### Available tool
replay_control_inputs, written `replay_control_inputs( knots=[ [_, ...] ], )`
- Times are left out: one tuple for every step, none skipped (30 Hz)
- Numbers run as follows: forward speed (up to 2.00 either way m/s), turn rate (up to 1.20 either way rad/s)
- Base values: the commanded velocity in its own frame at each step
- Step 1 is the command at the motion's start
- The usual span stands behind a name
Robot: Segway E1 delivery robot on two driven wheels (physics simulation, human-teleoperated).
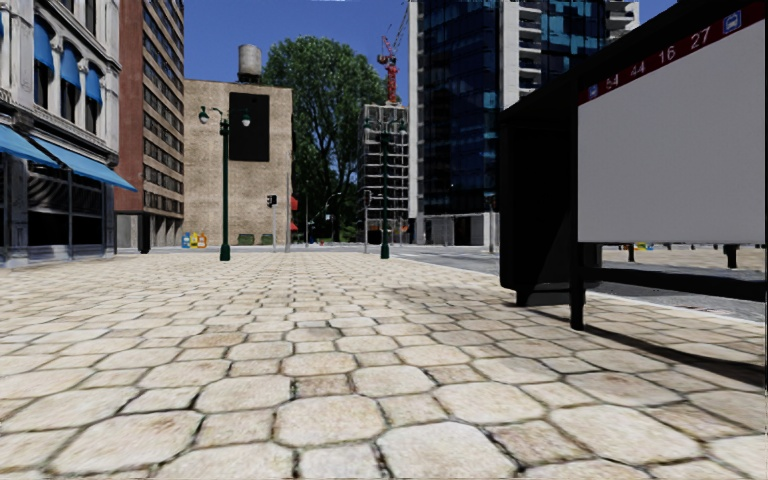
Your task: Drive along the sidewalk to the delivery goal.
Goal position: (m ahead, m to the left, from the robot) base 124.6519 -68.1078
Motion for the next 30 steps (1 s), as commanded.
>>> replay_control_inputs(
  knots=[
    [2.00, 0.68],
    [2.00, 0.68],
    [2.00, 0.68],
    [2.00, 0.68],
    [2.00, 0.00],
    [2.00, 0.00],
    [2.00, 0.00],
    [2.00, 0.00],
    [2.00, 0.00],
    [2.00, 0.00],
    [2.00, 0.00],
    [2.00, 0.00],
    [2.00, 0.00],
    [2.00, 0.00],
    [2.00, 0.00],
    [2.00, 0.00],
    [2.00, 0.00],
    [2.00, 0.00],
    [2.00, 0.00],
    [2.00, 0.00],
    [2.00, 0.00],
    [2.00, 0.00],
    [2.00, 0.00],
    [2.00, 0.00],
    [2.00, 0.00],
    [2.00, 0.00],
    [2.00, 0.00],
    [2.00, 0.00],
    [2.00, 0.00],
    [2.00, 0.00]
  ],
)
